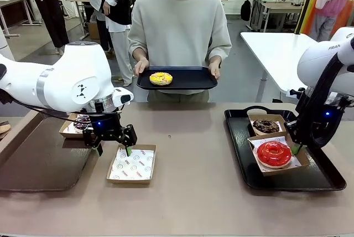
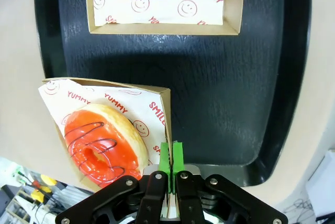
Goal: Individually package the donuts and arrange them on the tray.
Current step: Place the picked Paper togo box on the Handle tray while simultaneously picking up another Paper togo box from the table with the other hand.
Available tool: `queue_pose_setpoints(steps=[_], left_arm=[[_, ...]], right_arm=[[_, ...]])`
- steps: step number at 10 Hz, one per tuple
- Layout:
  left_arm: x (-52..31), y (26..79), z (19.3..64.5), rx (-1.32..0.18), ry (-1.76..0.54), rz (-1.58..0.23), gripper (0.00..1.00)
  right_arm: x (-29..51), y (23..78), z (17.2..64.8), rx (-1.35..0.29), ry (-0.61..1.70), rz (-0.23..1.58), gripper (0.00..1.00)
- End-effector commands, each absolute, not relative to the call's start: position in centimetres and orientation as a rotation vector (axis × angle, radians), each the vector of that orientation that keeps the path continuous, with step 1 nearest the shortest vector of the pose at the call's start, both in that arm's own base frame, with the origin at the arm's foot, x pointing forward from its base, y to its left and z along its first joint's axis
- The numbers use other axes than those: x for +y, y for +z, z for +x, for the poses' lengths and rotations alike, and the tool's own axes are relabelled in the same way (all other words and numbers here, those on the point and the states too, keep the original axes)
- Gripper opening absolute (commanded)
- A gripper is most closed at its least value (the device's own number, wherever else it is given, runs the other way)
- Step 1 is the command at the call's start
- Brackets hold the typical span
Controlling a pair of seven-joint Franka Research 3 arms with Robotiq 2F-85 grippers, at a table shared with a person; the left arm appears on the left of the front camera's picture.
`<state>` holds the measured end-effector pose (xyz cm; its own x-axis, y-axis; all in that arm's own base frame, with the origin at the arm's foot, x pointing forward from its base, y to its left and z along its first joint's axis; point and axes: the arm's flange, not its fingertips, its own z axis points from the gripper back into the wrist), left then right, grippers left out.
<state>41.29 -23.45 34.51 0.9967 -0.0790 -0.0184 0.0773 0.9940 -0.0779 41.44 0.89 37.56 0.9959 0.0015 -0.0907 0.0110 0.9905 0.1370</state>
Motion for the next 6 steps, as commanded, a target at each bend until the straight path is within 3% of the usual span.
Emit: queue_pose_setpoints(steps=[1, 6], left_arm=[[-24.5, 34.1, 41.5, -0.004, -0.065, -0.047, 1.00], [-24.6, 33.6, 41.8, -0.007, -0.070, -0.040, 1.00]], right_arm=[[1.2, 36.4, 41.2, 0.082, -0.021, 0.161, 0.02], [0.9, 34.9, 42.0, 0.097, -0.051, 0.187, 0.02]])
